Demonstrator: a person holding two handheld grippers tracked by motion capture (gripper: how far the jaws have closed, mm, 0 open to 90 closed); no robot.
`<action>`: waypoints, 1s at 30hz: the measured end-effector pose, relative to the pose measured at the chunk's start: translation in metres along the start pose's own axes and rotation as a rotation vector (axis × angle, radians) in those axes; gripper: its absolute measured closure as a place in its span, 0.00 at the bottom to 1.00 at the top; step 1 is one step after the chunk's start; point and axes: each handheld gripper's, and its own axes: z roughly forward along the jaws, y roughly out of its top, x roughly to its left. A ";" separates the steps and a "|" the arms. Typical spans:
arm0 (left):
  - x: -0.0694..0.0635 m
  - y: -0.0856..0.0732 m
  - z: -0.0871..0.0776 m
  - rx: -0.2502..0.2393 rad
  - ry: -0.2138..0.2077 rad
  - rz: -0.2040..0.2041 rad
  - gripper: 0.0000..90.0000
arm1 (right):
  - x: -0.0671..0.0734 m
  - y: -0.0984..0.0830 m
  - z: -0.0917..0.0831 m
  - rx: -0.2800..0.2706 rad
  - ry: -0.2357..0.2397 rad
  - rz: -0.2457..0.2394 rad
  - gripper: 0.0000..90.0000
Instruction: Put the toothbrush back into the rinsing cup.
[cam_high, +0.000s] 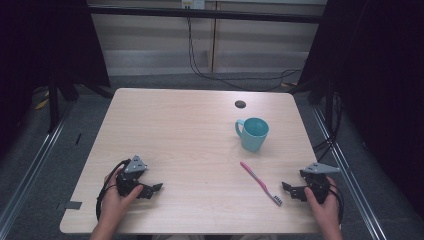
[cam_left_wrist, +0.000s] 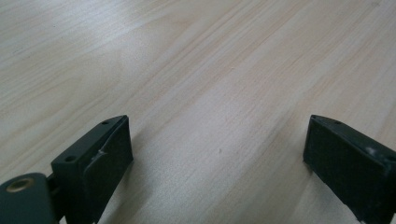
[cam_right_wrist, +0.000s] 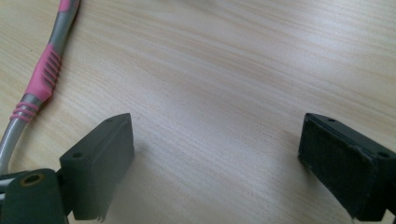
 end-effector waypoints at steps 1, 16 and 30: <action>0.000 0.000 0.000 -0.001 0.000 0.000 0.08 | 0.001 0.000 0.000 0.001 -0.002 0.007 0.11; 0.000 0.000 0.000 -0.001 -0.001 -0.008 0.08 | 0.021 0.039 0.010 0.110 0.038 0.004 0.21; 0.000 0.000 0.000 0.000 0.008 0.000 0.08 | 0.040 0.067 0.012 0.203 0.090 -0.058 0.29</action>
